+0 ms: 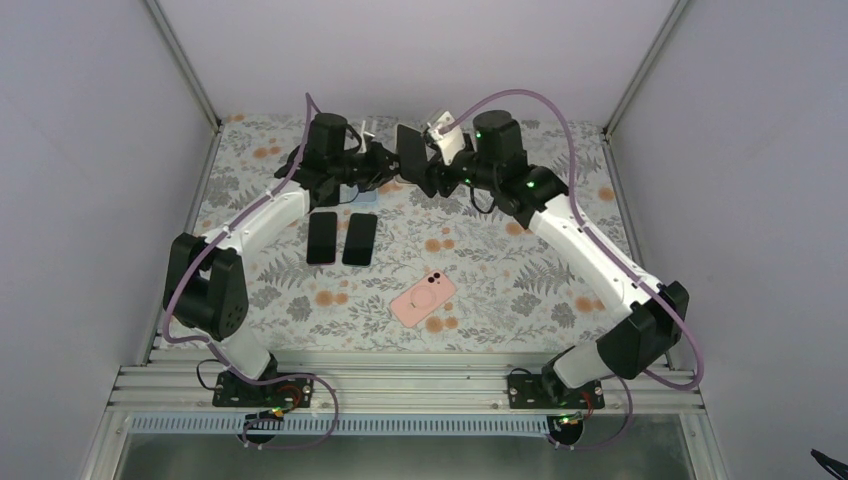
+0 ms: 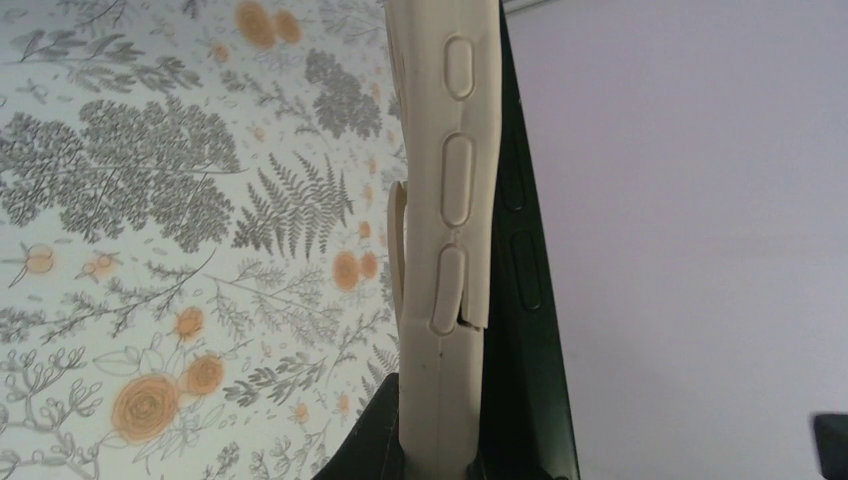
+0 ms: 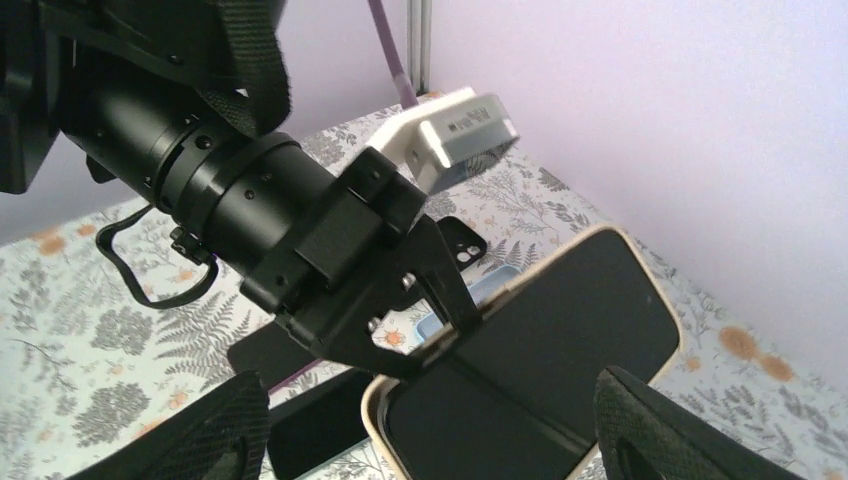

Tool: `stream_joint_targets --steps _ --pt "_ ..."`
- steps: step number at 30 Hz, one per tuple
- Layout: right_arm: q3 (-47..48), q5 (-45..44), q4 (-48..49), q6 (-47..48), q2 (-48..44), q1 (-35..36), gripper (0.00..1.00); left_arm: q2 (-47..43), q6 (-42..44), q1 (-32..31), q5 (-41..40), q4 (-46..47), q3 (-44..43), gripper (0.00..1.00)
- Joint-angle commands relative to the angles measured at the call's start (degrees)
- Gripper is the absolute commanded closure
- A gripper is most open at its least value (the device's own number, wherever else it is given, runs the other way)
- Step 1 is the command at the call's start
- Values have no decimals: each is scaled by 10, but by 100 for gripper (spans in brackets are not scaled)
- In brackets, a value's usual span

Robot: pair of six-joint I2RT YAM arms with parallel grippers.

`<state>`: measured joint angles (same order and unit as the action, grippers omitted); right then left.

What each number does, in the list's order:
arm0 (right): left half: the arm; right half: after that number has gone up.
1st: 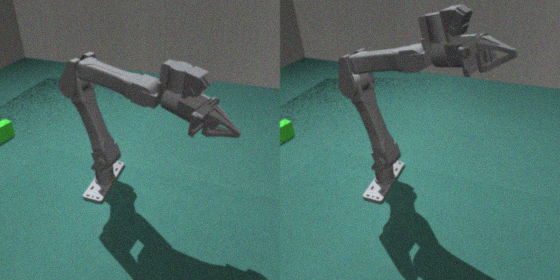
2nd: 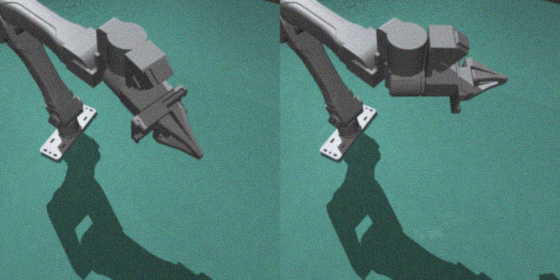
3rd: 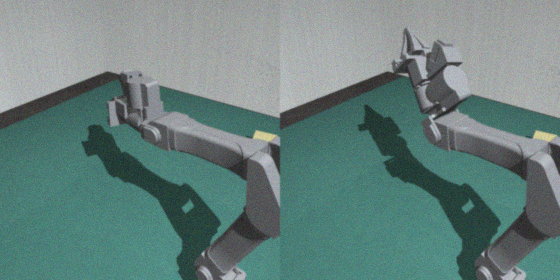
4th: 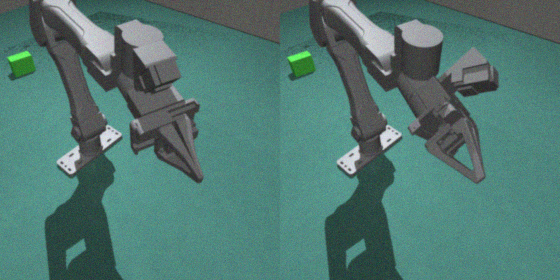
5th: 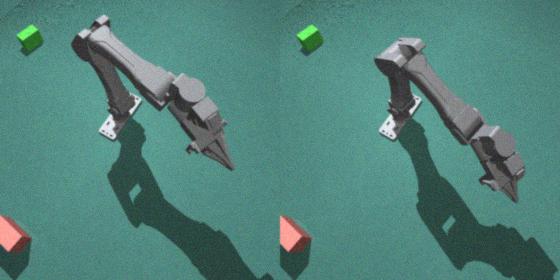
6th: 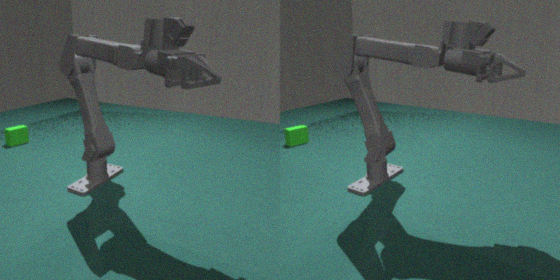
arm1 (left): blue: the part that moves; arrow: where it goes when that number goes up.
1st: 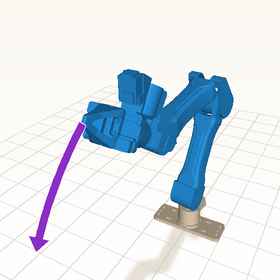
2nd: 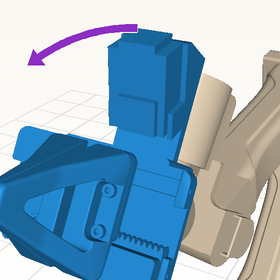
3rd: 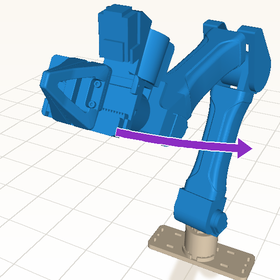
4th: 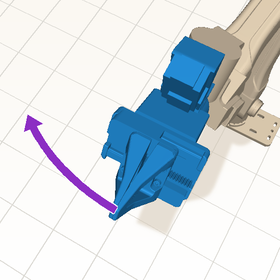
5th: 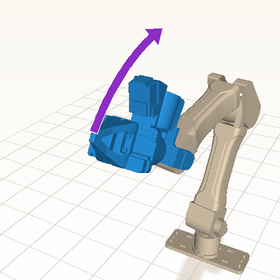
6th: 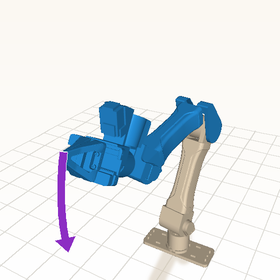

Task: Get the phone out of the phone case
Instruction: Remove the phone case from the phone.

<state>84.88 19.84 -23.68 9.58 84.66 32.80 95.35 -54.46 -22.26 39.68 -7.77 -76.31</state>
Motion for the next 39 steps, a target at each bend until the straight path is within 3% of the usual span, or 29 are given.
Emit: stream_joint_targets --steps 1,10,18,28,39 --pt "-11 -97 36 53 8 29 24 -12 1 -7 -20 -7 -21 98" --pt "-64 -177 65 103 12 68 25 -11 -4 -16 -18 1 -18 98" --pt "-65 -199 80 117 35 70 25 -8 -4 -22 -16 6 -15 98" --pt "-88 -294 120 150 55 76 29 -8 -6 -23 -13 8 -16 98" --pt "-139 -388 197 193 25 76 57 -2 -3 -23 -11 9 -16 98"
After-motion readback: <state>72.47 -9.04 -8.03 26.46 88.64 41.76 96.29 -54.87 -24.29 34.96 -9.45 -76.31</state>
